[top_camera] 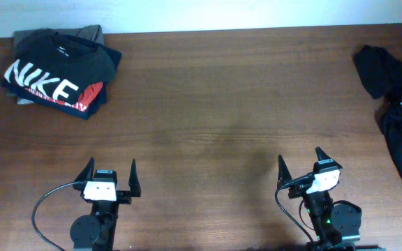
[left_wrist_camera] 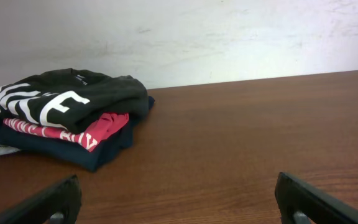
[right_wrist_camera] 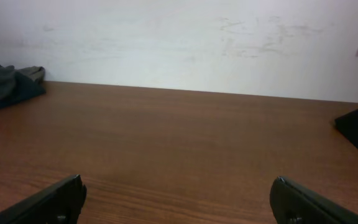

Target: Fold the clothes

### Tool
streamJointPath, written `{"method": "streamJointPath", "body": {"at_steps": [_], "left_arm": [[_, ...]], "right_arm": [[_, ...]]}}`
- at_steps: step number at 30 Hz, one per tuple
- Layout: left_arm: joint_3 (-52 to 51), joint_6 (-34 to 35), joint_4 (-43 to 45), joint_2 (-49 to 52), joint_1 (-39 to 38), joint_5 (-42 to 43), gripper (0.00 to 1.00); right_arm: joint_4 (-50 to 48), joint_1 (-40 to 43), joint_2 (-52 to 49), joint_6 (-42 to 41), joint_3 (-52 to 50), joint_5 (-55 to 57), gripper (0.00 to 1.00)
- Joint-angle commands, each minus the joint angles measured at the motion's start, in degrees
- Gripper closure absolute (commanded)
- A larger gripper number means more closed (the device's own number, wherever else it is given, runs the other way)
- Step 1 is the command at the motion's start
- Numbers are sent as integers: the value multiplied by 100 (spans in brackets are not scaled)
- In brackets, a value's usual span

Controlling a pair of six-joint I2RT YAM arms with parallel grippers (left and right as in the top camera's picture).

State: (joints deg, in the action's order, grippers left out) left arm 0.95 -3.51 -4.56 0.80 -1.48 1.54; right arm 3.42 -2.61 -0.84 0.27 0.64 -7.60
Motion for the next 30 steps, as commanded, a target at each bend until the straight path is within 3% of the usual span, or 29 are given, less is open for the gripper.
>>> {"method": "streamJointPath", "body": {"at_steps": [1,30], "left_arm": [[-44,-92,4,-39,26,79,1],[-44,-90,4,-39,26,81,1]], "right_arm": [[22,-37,63,17,-33,-76,1],[-22,-37,63,-247,-33,-315,1]]}}
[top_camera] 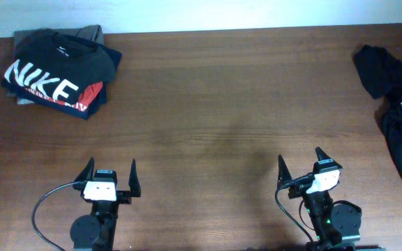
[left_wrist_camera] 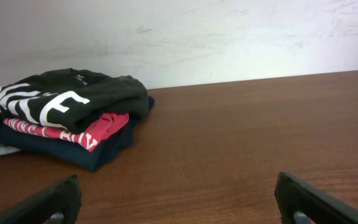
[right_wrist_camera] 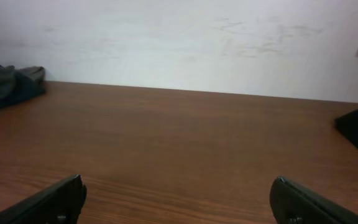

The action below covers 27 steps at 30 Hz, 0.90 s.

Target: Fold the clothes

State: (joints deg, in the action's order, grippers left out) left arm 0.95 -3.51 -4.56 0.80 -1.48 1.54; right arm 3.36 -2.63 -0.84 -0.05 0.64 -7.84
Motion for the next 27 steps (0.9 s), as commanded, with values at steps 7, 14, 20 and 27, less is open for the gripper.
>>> {"method": "streamJointPath", "body": {"at_steps": [7,14,20,27], "left_arm": [[-44,-92,4,-39,26,79,1],[-44,-92,4,-39,26,79,1],[-44,-90,4,-39,26,79,1],[-44,-92,4,-39,26,81,1]], "right_arm": [[-146,-35,63,-2721,-33,-2636,1],[-833,-35,63,-3241,-33,-2826,1],[-1749,-31,59,-3130,286,-2437,1],[-791,-31,-675,-1670,1670,-752,2]]}}
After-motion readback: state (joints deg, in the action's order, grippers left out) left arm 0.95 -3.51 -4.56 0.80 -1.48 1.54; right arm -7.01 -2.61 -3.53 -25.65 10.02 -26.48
